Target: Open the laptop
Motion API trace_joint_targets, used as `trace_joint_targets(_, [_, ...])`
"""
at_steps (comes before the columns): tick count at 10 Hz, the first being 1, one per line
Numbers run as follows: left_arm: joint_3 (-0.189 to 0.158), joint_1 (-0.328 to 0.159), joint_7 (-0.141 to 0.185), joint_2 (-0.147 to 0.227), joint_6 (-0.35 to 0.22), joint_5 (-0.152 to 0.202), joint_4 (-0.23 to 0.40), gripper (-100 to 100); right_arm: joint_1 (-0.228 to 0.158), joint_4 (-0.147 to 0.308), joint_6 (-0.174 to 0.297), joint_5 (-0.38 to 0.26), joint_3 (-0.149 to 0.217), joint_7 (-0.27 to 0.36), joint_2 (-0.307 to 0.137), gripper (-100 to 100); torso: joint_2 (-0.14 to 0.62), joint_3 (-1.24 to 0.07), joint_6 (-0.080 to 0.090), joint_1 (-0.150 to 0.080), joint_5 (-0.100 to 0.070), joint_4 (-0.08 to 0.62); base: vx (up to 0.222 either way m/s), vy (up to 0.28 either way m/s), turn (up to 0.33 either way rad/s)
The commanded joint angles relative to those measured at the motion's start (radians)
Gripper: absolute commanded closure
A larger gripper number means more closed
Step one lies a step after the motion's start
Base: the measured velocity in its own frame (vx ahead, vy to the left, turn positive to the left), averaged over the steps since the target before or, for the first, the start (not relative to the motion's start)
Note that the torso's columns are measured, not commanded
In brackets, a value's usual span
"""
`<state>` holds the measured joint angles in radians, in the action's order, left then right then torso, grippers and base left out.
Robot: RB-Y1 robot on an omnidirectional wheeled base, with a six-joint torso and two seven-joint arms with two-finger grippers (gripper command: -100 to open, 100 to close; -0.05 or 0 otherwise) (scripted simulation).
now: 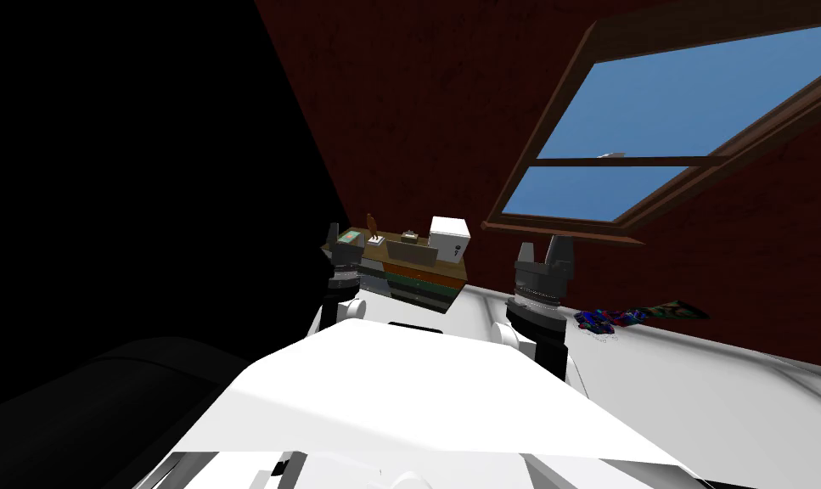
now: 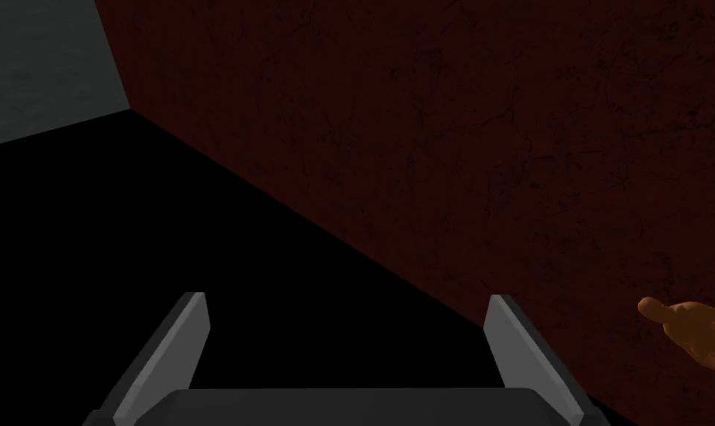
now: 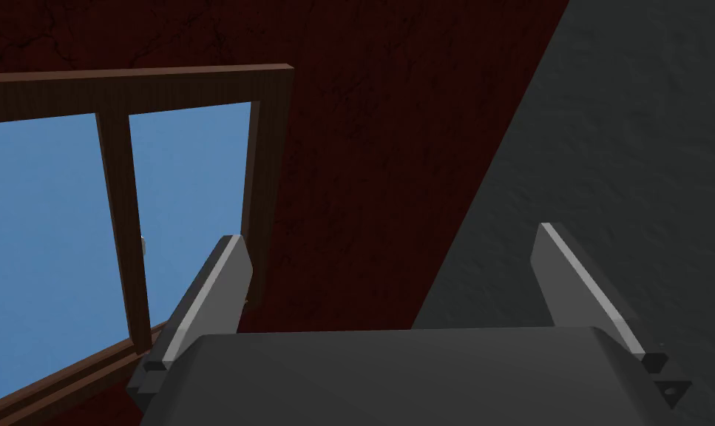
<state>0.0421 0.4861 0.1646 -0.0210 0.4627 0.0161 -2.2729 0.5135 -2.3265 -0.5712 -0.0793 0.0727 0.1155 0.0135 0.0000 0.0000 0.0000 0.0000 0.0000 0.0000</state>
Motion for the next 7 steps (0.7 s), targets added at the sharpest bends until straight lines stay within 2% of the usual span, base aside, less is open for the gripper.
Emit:
trace_joint_targets(1, [0.000,0.000,0.000,0.000,0.000,0.000,0.000,0,0.000,0.000,0.000,0.000,0.000,0.000,0.000,0,0.040,-0.082,0.000,0.000,0.000,0.041,0.000,0.000,0.000])
trace_joint_targets(7, [0.000,0.000,0.000,0.000,0.000,0.000,0.000,0,0.000,0.000,0.000,0.000,0.000,0.000,0.000,0,0.470,-0.939,0.000,0.000,0.000,0.470,0.000,0.000,0.000])
